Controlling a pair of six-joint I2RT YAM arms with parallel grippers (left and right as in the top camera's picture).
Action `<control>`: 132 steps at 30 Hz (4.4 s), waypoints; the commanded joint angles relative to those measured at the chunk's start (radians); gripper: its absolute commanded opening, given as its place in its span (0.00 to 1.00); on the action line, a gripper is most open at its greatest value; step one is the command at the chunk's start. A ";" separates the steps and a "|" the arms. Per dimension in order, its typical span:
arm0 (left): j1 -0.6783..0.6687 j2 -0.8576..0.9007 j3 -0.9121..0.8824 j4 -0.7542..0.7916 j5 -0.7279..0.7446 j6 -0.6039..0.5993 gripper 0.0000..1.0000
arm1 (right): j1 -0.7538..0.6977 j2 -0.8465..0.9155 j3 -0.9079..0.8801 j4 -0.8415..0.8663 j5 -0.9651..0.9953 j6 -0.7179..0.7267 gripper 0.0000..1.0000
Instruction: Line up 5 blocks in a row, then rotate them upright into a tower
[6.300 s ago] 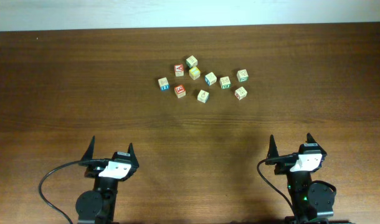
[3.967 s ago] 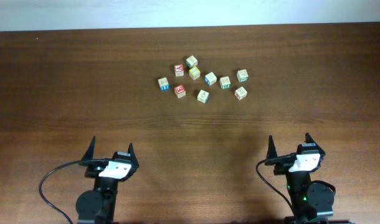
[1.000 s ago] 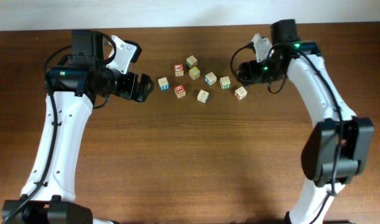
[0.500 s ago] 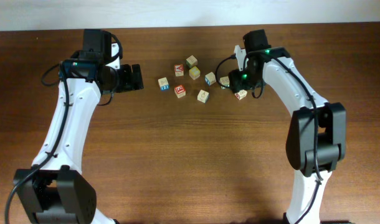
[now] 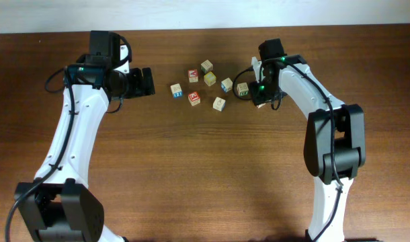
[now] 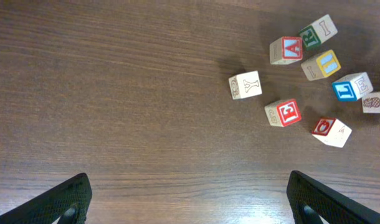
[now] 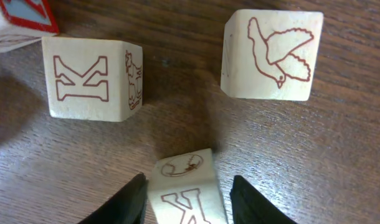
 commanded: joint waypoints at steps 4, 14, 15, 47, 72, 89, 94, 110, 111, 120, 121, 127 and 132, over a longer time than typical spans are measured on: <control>0.002 0.005 0.014 0.021 -0.014 -0.016 0.99 | 0.006 0.020 0.015 -0.007 0.016 0.006 0.23; 0.002 0.005 0.014 0.026 -0.014 -0.016 0.99 | 0.006 -0.099 0.099 -0.344 -0.139 0.143 0.13; 0.002 0.005 0.014 0.026 -0.014 -0.016 0.99 | 0.006 -0.113 0.108 -0.380 -0.159 0.156 0.13; 0.002 0.005 0.014 0.040 -0.014 -0.016 0.99 | 0.183 -0.131 -0.208 -0.278 0.079 0.432 0.40; 0.002 0.005 0.014 0.039 -0.014 -0.016 0.99 | 0.133 -0.038 0.100 0.091 0.154 0.315 0.70; 0.002 0.005 0.014 0.039 -0.014 -0.016 0.99 | 0.084 0.081 0.099 0.193 0.047 0.237 0.53; 0.002 0.005 0.014 0.039 -0.014 -0.016 0.99 | 0.092 0.083 0.099 0.164 0.041 0.237 0.44; 0.002 0.005 0.014 0.039 -0.014 -0.016 0.99 | 0.097 0.082 0.101 0.064 0.041 0.426 0.30; 0.002 0.005 0.014 0.039 -0.014 -0.016 0.99 | 0.097 0.081 0.104 0.061 0.041 0.426 0.29; 0.002 0.005 0.014 0.039 -0.014 -0.016 0.99 | 0.097 0.054 0.363 -0.273 -0.048 0.421 0.25; 0.002 0.005 0.014 0.039 -0.014 -0.016 0.99 | 0.098 0.054 0.400 -0.331 -0.064 0.421 0.24; 0.002 0.005 0.014 0.039 -0.014 -0.016 0.99 | 0.145 0.054 0.523 -0.671 -0.101 0.378 0.25; 0.002 0.005 0.014 0.039 -0.014 -0.016 0.99 | 0.189 0.055 0.492 -0.749 -0.093 0.369 0.25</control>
